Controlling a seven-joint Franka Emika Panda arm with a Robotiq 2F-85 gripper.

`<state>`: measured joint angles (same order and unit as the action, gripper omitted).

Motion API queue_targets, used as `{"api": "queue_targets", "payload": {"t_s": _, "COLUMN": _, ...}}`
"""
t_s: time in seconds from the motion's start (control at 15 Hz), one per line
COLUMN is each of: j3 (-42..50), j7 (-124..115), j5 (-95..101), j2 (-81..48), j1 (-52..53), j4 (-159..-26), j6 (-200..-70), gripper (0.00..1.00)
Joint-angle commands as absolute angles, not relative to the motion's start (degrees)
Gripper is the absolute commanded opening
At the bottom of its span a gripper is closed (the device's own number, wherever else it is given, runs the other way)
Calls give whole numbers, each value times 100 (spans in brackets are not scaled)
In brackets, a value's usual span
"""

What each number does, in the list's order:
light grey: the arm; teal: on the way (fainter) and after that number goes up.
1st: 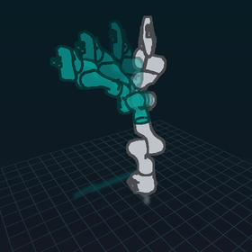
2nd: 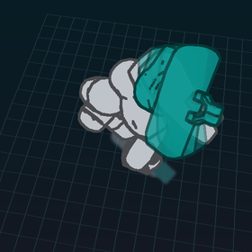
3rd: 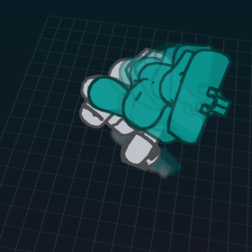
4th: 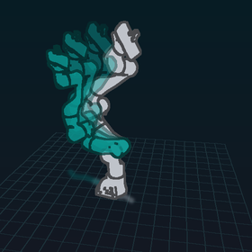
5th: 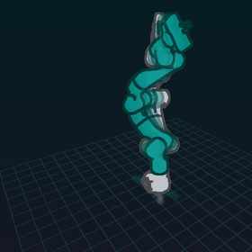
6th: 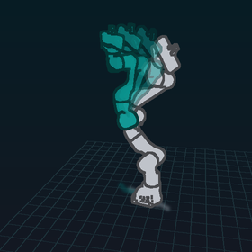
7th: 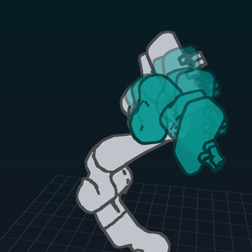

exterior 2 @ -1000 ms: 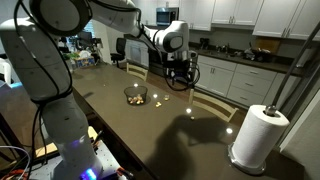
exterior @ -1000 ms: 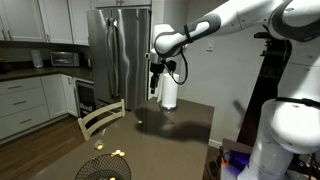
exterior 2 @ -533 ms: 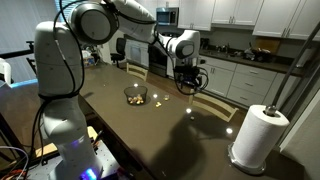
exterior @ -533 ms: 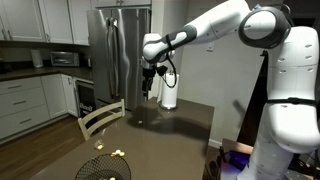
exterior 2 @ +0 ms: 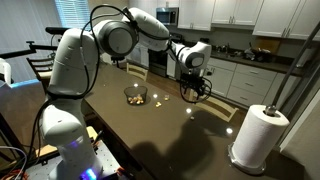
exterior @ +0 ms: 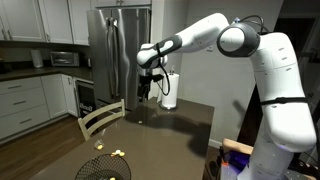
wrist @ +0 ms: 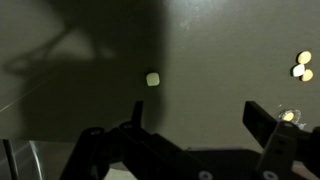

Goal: Put the white chip in the black basket

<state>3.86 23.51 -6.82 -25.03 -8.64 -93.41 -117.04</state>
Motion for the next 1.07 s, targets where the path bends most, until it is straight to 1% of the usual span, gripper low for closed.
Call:
{"api": "queue_targets", "payload": {"t_s": 0.0, "j3": 174, "j7": 2474, "j5": -953, "j2": -3166, "j1": -1162, "j4": -8527, "j6": -11262, "gripper": 100}}
{"api": "queue_targets", "payload": {"t_s": 0.73, "j3": 4, "j7": 2239, "j5": -779, "j2": -5038, "j1": -1252, "j4": -6472, "j6": -10777, "gripper": 100}}
{"api": "queue_targets", "payload": {"t_s": 1.0, "j3": 58, "j7": 1972, "j5": -730, "j2": -5545, "j1": -1252, "j4": -5929, "j6": -10483, "gripper": 100}}
